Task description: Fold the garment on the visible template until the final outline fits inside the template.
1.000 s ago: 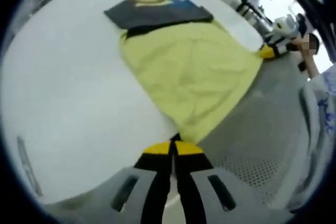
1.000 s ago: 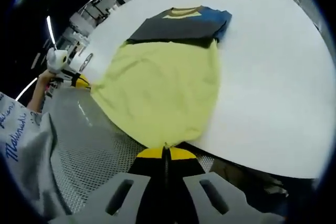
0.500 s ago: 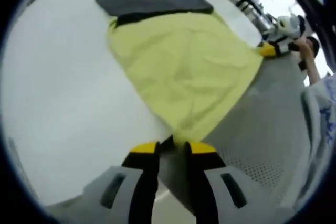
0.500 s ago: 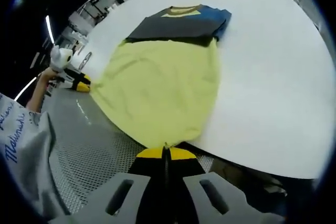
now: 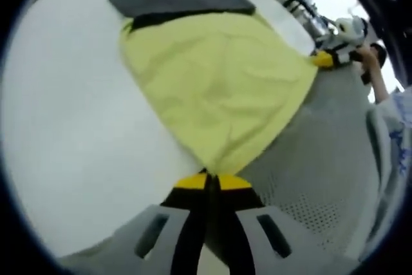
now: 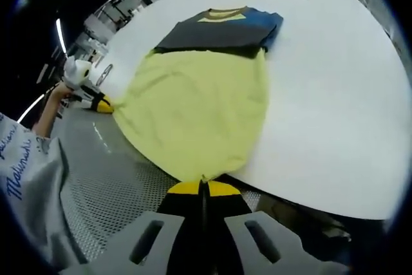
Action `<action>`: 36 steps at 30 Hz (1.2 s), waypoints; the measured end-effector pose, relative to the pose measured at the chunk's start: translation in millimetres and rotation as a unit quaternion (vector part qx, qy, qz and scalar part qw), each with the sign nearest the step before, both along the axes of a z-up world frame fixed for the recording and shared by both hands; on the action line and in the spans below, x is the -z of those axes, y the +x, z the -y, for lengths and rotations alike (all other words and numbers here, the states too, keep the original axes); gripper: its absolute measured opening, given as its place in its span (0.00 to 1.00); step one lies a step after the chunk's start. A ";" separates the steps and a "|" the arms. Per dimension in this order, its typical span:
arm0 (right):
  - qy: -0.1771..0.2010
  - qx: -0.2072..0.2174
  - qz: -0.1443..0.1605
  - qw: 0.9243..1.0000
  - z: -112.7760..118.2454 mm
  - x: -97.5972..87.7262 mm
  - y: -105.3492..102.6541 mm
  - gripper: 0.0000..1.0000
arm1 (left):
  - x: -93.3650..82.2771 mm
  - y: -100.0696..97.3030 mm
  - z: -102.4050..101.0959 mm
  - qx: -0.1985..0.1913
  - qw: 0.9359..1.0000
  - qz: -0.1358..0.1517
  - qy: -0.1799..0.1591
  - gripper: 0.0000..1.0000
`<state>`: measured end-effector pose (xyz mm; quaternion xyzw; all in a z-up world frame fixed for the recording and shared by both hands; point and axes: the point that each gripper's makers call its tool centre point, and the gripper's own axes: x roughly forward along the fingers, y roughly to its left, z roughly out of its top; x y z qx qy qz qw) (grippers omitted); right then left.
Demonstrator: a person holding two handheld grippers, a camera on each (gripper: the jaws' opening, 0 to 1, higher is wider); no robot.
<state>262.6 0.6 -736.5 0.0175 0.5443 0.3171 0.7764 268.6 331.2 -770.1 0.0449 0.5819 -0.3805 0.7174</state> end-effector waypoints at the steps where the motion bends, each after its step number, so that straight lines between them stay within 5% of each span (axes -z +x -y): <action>1: 0.000 -0.001 0.002 1.000 0.1 -1.2 -0.3 0.01 | -1.4 2.6 0.6 0.012 1.000 0.017 -0.001 0.00; 21: -0.018 -0.035 0.041 0.998 0.5 -30.5 -11.2 0.02 | -40.1 -5.3 3.2 0.053 0.997 0.048 0.010 0.00; 36: -0.033 -0.078 0.110 0.990 -4.0 -77.0 -17.5 0.01 | -72.6 -19.9 -3.3 0.065 0.995 0.073 0.025 0.00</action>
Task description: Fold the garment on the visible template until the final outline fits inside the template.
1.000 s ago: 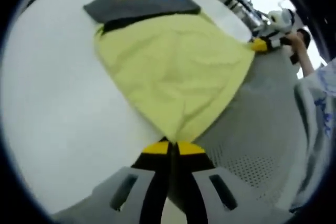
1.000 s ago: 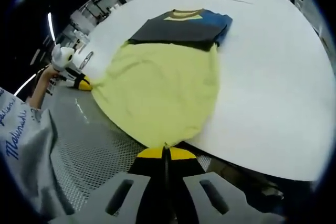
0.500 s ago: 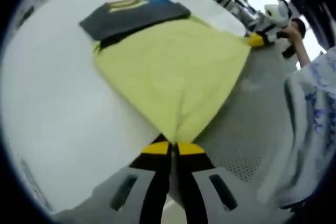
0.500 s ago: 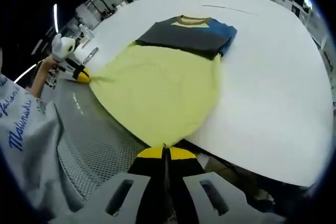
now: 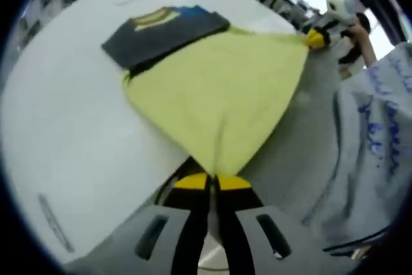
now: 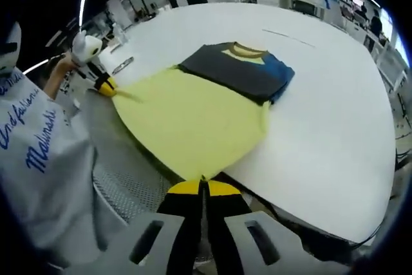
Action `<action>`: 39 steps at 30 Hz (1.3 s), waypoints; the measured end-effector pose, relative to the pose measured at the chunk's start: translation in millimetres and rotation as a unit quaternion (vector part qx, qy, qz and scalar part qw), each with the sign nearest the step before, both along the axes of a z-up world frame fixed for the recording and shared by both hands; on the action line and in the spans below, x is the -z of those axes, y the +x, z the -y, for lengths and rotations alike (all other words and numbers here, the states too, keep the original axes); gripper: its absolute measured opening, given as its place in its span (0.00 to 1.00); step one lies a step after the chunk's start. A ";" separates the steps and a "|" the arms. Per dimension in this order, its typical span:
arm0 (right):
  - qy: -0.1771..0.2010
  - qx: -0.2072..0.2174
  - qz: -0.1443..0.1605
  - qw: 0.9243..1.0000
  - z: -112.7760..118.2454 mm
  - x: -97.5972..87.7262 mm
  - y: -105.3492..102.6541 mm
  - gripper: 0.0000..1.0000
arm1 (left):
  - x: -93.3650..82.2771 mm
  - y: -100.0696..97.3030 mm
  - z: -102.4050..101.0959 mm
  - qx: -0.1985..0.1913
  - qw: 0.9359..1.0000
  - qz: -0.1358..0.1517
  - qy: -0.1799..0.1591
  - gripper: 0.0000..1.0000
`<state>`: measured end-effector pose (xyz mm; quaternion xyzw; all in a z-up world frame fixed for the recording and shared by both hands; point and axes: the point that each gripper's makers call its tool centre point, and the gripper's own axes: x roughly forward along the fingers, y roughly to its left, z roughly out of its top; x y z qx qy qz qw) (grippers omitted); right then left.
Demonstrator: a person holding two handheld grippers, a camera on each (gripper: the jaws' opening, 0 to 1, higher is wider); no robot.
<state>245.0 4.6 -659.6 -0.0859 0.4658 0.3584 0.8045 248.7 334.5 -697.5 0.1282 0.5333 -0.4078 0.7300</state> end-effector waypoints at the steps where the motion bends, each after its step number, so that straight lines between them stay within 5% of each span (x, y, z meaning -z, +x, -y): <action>1: -0.001 -0.003 0.005 1.000 -0.3 -3.7 -0.4 0.01 | -3.5 -0.1 -0.6 0.001 1.000 0.006 0.001 0.00; 5: -0.001 -0.014 0.018 1.000 -0.7 -14.3 -3.9 0.01 | -18.0 -2.0 -1.8 0.005 1.000 0.023 -0.001 0.00; 8: -0.003 -0.027 0.022 0.999 -0.4 -21.6 -9.0 0.01 | -33.6 -5.8 3.9 0.014 0.999 0.027 -0.042 0.00; 14: 0.001 -0.041 0.045 0.998 -2.6 -41.9 -12.2 0.01 | -41.7 -7.1 -4.5 0.016 0.999 0.043 -0.026 0.00; 26: -0.027 -0.079 0.064 0.994 -1.6 -65.9 -30.9 0.01 | -74.6 -26.3 0.9 0.053 0.996 0.059 -0.050 0.00; 39: -0.027 -0.100 0.074 0.992 -6.8 -78.5 -48.3 0.01 | -84.3 -47.9 4.3 0.071 0.994 0.063 -0.049 0.00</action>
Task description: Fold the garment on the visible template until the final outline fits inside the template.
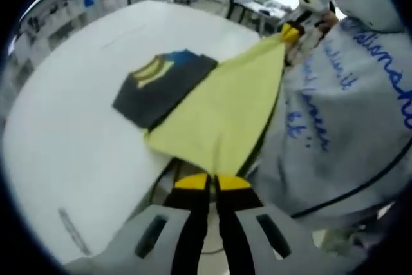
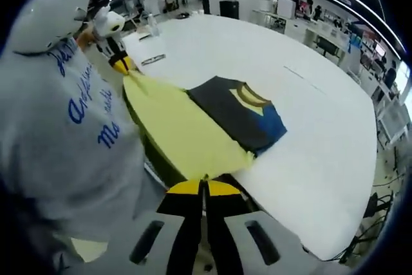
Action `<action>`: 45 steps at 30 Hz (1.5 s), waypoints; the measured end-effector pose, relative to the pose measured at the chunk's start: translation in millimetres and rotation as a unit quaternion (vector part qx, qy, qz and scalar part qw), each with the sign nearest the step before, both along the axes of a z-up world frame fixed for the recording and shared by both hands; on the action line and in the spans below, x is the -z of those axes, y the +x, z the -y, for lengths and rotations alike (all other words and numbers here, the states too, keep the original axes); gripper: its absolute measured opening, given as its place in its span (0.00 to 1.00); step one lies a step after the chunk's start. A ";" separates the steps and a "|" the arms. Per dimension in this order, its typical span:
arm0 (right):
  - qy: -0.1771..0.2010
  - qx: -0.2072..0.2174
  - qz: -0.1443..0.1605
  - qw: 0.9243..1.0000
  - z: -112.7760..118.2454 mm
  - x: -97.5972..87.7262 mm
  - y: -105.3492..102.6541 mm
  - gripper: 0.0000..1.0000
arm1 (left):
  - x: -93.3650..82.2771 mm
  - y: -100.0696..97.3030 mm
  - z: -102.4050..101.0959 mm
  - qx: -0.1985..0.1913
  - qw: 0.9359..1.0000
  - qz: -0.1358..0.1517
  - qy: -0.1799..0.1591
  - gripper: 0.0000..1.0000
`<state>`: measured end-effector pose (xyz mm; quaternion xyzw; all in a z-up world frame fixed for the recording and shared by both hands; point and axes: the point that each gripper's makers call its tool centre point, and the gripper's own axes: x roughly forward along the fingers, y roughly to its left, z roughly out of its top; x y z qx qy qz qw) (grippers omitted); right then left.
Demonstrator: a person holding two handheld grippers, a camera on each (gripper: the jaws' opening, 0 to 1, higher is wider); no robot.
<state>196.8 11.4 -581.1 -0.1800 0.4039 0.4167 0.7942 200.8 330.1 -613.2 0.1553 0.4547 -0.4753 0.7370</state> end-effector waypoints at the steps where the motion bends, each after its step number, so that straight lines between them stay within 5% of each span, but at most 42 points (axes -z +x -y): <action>1: 0.000 -0.009 -0.003 1.000 -0.8 0.7 -2.3 0.01 | -0.6 -1.1 0.6 0.003 1.000 0.000 -0.001 0.00; 7: -0.003 -0.011 -0.006 1.000 0.1 5.9 3.0 0.01 | 0.8 8.4 0.8 -0.007 1.000 0.002 -0.010 0.00; 19: 0.002 0.041 0.019 0.999 12.3 26.2 61.1 0.01 | 19.6 60.8 4.3 -0.046 0.999 0.017 -0.023 0.00; 40: 0.005 0.099 0.038 0.994 25.2 78.7 131.1 0.01 | 62.6 142.5 3.9 -0.112 0.992 0.042 -0.034 0.00; 45: 0.008 0.110 0.054 0.992 26.6 89.8 149.5 0.01 | 66.6 160.6 5.7 -0.119 0.990 0.070 -0.032 0.00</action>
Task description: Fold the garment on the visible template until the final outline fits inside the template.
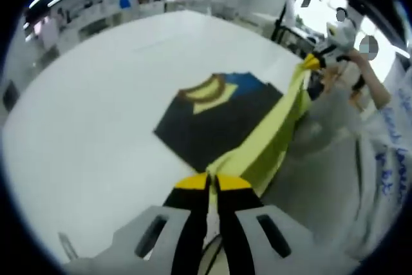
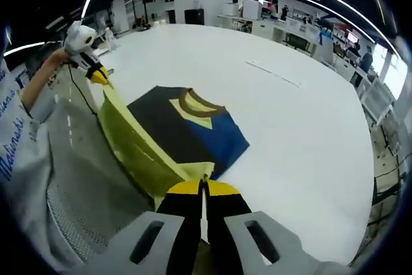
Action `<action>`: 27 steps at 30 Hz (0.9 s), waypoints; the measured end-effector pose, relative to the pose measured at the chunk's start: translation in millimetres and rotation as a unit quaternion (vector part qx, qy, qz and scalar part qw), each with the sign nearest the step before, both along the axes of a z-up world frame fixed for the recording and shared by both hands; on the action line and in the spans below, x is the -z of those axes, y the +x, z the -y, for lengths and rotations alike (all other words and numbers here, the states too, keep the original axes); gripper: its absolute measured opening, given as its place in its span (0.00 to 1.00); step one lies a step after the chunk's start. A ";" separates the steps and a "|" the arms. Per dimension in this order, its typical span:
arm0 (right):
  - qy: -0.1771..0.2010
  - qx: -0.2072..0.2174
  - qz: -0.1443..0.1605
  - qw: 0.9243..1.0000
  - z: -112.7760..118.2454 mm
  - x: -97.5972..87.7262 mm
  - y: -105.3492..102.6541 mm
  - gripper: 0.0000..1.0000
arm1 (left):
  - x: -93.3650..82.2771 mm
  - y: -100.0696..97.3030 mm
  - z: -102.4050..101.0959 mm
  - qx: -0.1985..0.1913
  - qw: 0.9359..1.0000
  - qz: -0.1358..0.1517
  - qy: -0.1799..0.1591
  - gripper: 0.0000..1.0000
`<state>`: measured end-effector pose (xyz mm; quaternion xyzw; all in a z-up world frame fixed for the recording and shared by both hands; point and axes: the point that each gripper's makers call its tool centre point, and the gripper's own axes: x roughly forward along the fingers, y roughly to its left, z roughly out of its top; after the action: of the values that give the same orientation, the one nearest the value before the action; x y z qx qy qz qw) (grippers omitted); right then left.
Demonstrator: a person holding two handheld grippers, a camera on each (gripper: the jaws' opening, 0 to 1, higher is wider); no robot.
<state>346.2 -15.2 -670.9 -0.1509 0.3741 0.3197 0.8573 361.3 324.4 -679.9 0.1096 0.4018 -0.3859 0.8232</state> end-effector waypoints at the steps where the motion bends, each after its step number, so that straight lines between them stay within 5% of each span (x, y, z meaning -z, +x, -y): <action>1: -0.005 0.000 0.001 1.000 -0.3 2.4 3.5 0.01 | 0.8 3.8 0.6 0.001 1.000 0.006 0.001 0.00; 27: -0.027 0.011 0.056 0.998 -9.9 23.3 83.3 0.01 | 17.1 85.0 5.1 -0.026 0.993 0.099 0.050 0.00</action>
<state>429.6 -5.3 -694.2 -0.1879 0.3356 0.2912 0.8759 446.3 319.3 -697.0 0.1776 0.3396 -0.3312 0.8622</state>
